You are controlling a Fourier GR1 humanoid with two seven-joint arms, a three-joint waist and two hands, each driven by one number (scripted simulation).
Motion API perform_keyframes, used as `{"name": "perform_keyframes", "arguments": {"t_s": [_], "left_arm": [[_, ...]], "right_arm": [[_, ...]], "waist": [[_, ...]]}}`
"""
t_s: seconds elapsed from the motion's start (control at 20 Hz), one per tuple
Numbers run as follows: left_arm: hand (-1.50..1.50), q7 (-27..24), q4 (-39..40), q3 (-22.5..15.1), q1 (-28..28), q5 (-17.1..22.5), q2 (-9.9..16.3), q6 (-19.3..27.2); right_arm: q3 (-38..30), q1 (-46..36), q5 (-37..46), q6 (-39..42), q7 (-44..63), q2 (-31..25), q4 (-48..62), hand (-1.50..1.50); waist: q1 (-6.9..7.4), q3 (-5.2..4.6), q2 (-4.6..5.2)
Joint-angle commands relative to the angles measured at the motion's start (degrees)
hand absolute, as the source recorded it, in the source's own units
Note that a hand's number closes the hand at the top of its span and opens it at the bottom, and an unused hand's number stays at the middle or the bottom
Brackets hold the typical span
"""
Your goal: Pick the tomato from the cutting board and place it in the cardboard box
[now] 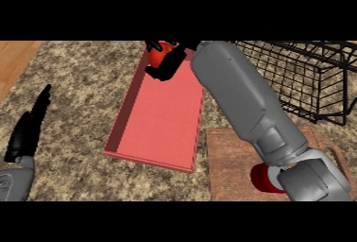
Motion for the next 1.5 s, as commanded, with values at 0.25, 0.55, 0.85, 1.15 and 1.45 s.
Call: {"name": "perform_keyframes", "arguments": {"t_s": [0.25,0.55,0.85,1.15,1.45], "left_arm": [[0.0,-0.2,0.3,-2.4,-2.7,-1.8,-1.7,0.2],[0.0,0.4,3.4,-1.3,-6.4,-1.4,-0.2,-1.3],[0.0,-0.6,0.2,-2.6,-2.6,-2.0,-2.1,0.0],[0.0,1.4,0.0,-2.8,-3.9,-3.1,-2.8,1.3],[0.0,1.7,-1.8,0.4,-0.7,-0.1,-0.7,-0.7]], "right_arm": [[9.7,-4.0,-9.5,-7.3,8.1,0.5,9.1,-1.5],[13.8,-0.1,-17.1,-6.8,7.3,0.5,8.7,-1.5],[13.9,0.1,-23.8,-11.6,2.4,0.5,6.7,-1.5],[8.5,-1.3,-32.4,-14.5,-1.0,0.5,7.3,-1.5],[1.9,-2.3,-35.4,-9.1,-7.0,-2.4,12.6,-1.5]], "waist": [[3.97,-0.28,0.88],[3.75,-0.25,1.01],[4.08,-0.15,0.84],[2.56,-0.09,0.8],[0.17,-0.06,0.55]]}}
